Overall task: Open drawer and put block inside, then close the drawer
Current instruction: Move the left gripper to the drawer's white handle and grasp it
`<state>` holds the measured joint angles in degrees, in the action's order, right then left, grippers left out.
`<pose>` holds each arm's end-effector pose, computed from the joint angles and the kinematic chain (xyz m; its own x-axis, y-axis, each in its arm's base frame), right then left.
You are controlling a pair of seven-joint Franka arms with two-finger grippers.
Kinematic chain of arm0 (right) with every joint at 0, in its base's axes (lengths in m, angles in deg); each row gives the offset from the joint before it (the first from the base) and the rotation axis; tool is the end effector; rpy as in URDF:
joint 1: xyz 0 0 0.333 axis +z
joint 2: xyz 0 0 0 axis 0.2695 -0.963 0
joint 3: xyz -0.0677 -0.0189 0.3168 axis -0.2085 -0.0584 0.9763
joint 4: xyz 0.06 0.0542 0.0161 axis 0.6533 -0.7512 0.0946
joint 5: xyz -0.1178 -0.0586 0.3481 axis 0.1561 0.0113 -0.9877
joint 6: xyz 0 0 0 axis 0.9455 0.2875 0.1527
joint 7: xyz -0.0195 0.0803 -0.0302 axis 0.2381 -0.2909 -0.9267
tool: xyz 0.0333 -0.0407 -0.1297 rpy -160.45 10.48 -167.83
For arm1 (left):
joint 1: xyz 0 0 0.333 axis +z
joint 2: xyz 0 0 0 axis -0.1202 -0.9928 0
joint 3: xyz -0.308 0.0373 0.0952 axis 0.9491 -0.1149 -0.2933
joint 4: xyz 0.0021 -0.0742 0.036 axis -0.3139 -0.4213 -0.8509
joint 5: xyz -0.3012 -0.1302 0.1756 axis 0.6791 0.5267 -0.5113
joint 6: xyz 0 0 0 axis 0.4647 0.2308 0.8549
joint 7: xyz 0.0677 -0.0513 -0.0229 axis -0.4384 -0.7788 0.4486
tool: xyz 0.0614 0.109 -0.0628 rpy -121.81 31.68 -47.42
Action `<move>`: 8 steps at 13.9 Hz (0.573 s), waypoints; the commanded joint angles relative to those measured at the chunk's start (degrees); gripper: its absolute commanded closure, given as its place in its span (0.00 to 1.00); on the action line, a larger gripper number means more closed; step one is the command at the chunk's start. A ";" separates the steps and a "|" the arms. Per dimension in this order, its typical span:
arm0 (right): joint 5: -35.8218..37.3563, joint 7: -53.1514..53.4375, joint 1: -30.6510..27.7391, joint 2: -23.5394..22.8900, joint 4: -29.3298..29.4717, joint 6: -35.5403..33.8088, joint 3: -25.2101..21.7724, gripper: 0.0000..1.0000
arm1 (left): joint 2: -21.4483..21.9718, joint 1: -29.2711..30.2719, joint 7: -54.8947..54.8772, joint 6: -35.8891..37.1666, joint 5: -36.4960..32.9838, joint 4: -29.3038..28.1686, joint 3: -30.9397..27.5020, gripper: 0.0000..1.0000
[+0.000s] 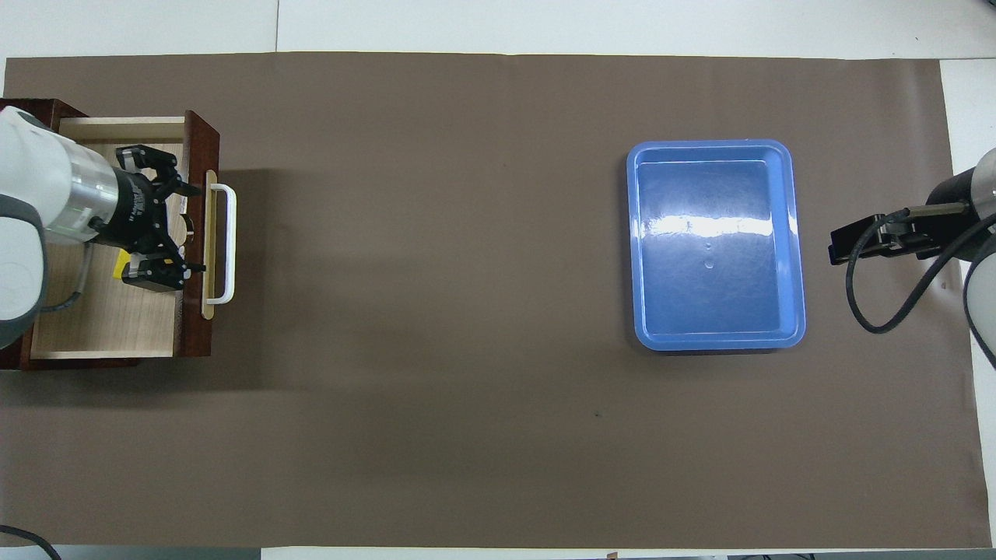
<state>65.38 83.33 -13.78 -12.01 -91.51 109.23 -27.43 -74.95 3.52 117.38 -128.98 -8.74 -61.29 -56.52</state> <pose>0.5258 0.0031 0.5621 0.9966 0.0355 -0.0737 0.0354 -0.9994 -0.0030 0.5499 -0.1032 0.4979 -0.0018 0.9953 -0.0964 0.9996 0.0046 0.0288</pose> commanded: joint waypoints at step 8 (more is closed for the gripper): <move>1.08 -1.47 -0.36 1.36 -1.52 -0.17 0.38 0.00 | 0.60 -0.58 -4.47 -5.49 -4.95 -9.65 -1.00 0.00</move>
<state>65.38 83.31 -13.78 -12.01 -91.65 109.12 -27.43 -75.45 1.58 115.08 -133.09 -12.82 -69.25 -57.62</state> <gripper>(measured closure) 0.000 0.000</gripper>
